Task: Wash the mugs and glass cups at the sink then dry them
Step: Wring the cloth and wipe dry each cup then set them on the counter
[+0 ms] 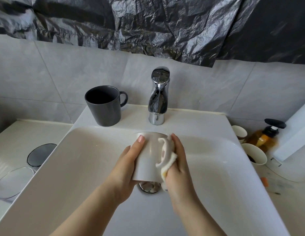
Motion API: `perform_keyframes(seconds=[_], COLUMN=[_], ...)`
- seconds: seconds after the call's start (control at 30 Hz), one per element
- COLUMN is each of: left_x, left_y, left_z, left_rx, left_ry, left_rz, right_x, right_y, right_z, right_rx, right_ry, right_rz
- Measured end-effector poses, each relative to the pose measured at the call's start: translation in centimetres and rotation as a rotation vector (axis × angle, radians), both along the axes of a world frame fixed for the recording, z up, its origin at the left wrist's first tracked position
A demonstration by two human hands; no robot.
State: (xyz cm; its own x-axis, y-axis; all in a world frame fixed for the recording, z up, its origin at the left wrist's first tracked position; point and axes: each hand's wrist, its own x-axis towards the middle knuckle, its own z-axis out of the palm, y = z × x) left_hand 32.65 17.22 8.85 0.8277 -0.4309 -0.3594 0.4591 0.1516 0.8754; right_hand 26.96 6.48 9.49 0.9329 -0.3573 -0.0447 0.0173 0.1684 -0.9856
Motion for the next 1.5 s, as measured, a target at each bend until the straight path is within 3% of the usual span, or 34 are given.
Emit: perform_keyframes(seconds=[0.1, 0.23, 0.37, 0.5, 0.57, 0.7, 0.8, 1.0, 1.13, 1.23, 1.4, 1.47, 1.5], left_x=[0.1, -0.7, -0.4, -0.3, -0.4, 0.2, 0.8, -0.8, -1.3, -1.5, -1.0, -1.0, -0.9], left_y=[0.2, -0.6, -0.3, -0.2, -0.3, 0.3, 0.6, -0.5, -0.9, -1.7, -1.6, -1.5, -1.6], left_z=[0.1, 0.1, -0.2, -0.3, -0.3, 0.3, 0.5, 0.4, 0.6, 0.6, 0.0, 0.0, 0.0], left_rx=[0.0, -0.022, -0.067, -0.051, -0.03, -0.052, -0.05, 0.012, 0.062, 0.046, 0.009, 0.028, 0.044], left_ry=[-0.017, 0.002, 0.048, 0.057, 0.05, 0.03, 0.02, -0.05, -0.183, -0.192, -0.088, -0.125, -0.16], left_rz=[-0.013, -0.056, -0.017, 0.054, 0.051, -0.022, 0.004, 0.072, 0.159, 0.229, 0.319, 0.313, 0.304], right_x=[0.7, 1.1, 0.1, 1.5, 1.9, 0.9, 0.8, 1.9, 1.7, 2.2, 0.7, 1.6, 2.3], right_y=[-0.1, -1.1, 1.0, -0.5, -0.8, 0.1, -0.8, 0.2, 1.0, 0.2, 2.5, 1.7, 1.0], right_z=[-0.2, 0.0, 0.0, -0.3, -0.6, -0.7, 0.5, -0.2, -1.0, -1.8, -1.5, -1.8, -1.9], right_rx=[-0.069, 0.106, -0.17, -0.018, -0.034, 0.019, 0.122, -0.2, -0.276, -0.188, -0.682, -0.528, -0.312], right_ry=[-0.01, 0.108, 0.087, 0.111, 0.091, -0.021, -0.079, -0.028, 0.044, 0.083, 0.063, 0.069, 0.111], right_rz=[-0.067, -0.141, -0.035, -0.042, -0.063, 0.128, 0.124, -0.121, -0.119, -0.071, -0.045, -0.049, -0.069])
